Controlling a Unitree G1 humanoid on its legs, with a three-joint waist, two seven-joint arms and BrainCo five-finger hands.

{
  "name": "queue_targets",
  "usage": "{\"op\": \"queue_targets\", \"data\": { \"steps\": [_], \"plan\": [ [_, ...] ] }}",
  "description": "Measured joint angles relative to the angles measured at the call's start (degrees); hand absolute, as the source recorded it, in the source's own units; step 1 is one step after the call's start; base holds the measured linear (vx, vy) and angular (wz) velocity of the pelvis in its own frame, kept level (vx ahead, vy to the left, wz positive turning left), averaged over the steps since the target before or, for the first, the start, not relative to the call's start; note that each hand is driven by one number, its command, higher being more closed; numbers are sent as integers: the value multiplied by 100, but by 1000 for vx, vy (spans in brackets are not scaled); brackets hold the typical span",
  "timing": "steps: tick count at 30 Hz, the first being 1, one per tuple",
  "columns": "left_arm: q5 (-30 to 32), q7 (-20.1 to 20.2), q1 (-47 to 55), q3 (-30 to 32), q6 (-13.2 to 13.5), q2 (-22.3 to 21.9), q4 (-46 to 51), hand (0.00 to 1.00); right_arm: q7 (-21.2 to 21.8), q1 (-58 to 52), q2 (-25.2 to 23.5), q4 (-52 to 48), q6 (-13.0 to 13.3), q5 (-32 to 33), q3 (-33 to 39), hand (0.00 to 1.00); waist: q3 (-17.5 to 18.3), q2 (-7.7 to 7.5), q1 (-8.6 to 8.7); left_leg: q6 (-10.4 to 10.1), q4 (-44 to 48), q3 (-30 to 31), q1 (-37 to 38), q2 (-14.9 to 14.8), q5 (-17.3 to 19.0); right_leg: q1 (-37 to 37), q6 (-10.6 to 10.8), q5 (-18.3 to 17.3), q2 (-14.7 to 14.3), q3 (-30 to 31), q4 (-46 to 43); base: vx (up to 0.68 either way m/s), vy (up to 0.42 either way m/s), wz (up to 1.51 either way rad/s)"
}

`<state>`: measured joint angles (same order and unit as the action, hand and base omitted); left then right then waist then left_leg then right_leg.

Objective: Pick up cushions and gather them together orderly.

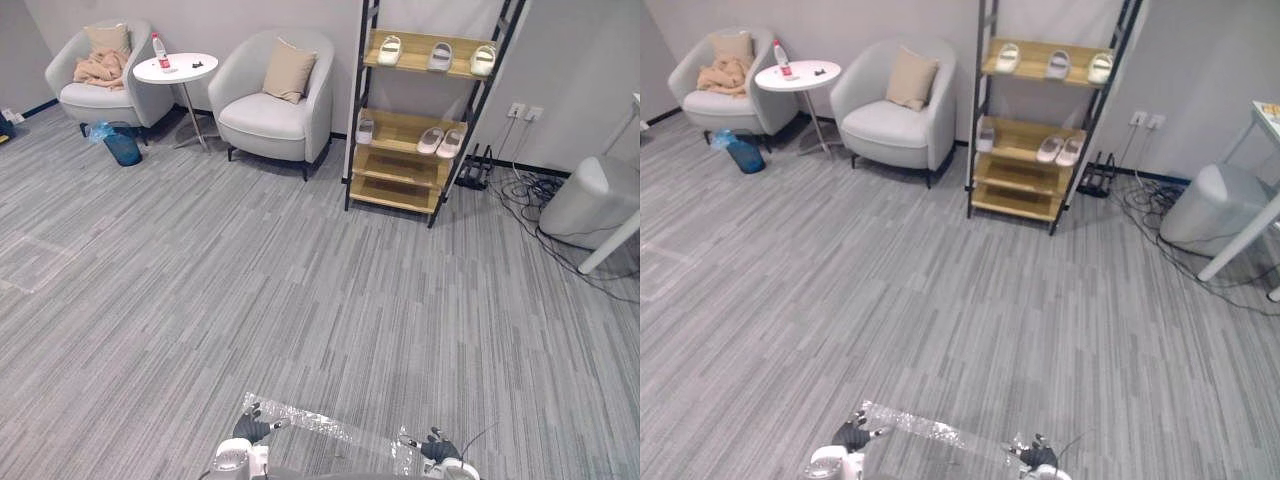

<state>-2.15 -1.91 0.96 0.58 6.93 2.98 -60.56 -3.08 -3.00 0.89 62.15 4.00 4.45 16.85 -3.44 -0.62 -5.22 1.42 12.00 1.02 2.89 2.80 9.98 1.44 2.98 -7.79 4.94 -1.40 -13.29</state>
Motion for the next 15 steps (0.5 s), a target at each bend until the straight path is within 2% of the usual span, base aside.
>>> {"op": "queue_targets", "data": {
  "steps": [1, 3, 4, 6, 10, 15],
  "plan": [
    [44, 1, -12, 0, 2, -9, -77, 0, 1, -53, 30, 7, -1, 4, 117, 0, 42, 11, 31, -42, -62, 136, 91, 13, 23, -25, 68, -66, 5, -16, -46, 136, -118, 35],
    [95, 5, 47, 4, 6, -126, -115, 0, -23, -76, 145, 54, 5, 15, 293, 0, 143, 172, 24, -55, -302, 177, 162, -59, 16, -77, 44, -49, -53, -16, 146, 149, -91, 8],
    [95, 4, 42, 7, 4, -169, -154, 0, -25, -66, 160, 87, 4, 19, 321, 0, 138, 283, 24, -63, -377, 180, 167, -98, 12, -119, 12, 33, -104, 0, 294, 146, -56, -12],
    [94, 13, 40, 8, 1, -153, -225, 0, -31, -61, 215, 185, 0, 28, 327, 0, 123, 336, 26, -88, -452, 179, 168, -133, -4, -193, -21, 186, -208, 59, 524, 89, -36, -22],
    [93, 11, 24, 16, -1, -18, -314, 0, -44, -159, 197, 246, -1, 56, 375, 0, 63, 179, 38, -97, -590, 170, 327, -197, -7, -461, -55, 413, -302, 173, 973, 23, -14, -18],
    [92, -5, 37, -1, -1, 90, -323, 0, -40, -165, 194, 245, -1, 62, 364, 0, 25, 108, 63, -99, -636, 53, 312, -131, -8, -477, 47, 620, -231, 325, 1297, -46, 43, -15]
  ]
}}
